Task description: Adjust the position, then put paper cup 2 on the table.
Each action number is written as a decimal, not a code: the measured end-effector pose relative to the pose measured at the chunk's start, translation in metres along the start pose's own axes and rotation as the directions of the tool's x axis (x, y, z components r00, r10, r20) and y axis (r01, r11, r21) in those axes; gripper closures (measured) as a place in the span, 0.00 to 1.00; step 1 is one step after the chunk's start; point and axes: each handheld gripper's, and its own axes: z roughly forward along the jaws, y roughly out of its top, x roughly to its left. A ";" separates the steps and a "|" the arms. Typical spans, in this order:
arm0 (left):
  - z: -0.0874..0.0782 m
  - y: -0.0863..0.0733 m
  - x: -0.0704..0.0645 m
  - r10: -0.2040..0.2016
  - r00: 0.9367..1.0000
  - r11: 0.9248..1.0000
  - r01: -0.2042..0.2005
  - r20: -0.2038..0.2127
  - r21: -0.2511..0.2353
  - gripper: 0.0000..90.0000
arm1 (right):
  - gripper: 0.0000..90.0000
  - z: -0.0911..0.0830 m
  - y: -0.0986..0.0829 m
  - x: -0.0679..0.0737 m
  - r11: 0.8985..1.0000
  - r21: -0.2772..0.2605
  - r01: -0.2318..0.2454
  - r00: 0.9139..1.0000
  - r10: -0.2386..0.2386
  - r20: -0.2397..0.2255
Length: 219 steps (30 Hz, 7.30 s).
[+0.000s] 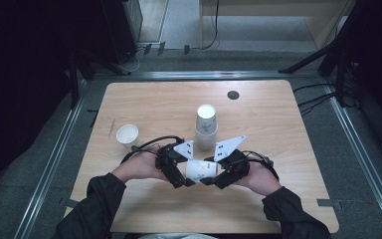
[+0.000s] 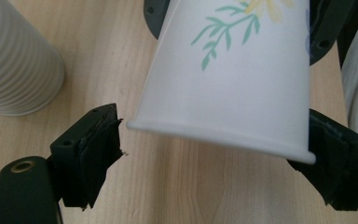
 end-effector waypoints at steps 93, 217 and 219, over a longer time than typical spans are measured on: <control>-0.033 0.006 0.010 -0.087 0.996 0.994 0.087 0.002 -0.062 0.27 | 0.29 -0.021 -0.012 -0.008 0.999 -0.033 -0.038 0.998 0.040 0.053; -0.056 -0.018 0.005 -0.203 0.979 0.898 0.176 -0.023 -0.403 0.26 | 0.29 -0.019 -0.009 -0.006 0.996 -0.080 -0.038 0.985 0.051 0.165; -0.057 -0.019 0.005 -0.204 0.979 0.902 0.178 -0.024 -0.394 0.26 | 0.28 -0.020 -0.010 -0.007 0.994 -0.099 -0.035 0.977 0.054 0.205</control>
